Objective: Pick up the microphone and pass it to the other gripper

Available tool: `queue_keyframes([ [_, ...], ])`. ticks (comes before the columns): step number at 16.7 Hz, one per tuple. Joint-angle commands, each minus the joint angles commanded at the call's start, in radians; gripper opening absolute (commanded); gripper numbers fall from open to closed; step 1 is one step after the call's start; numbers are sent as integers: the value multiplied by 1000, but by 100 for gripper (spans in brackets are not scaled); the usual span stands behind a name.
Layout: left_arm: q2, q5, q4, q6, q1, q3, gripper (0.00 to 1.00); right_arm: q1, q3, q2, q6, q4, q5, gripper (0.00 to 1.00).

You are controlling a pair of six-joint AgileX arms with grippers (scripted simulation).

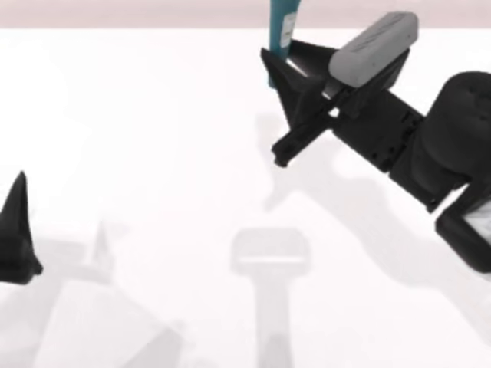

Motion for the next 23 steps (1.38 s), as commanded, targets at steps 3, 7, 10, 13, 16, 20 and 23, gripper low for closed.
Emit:
queue_keyframes([
  [3,218,143,75,20,-46,132,100,0,0,0,0,0,0,0],
  [7,577,356,182,47,-114,322,100,0,0,0,0,0,0,0],
  [10,815,502,257,65,-161,455,100,0,0,0,0,0,0,0],
  [13,987,623,322,82,-200,567,100,0,0,0,0,0,0,0],
  [16,1095,698,367,95,-224,642,100,0,0,0,0,0,0,0],
  [20,1119,715,378,99,-230,660,100,0,0,0,0,0,0,0],
  [23,1118,711,376,98,-227,658,100,0,0,0,0,0,0,0],
])
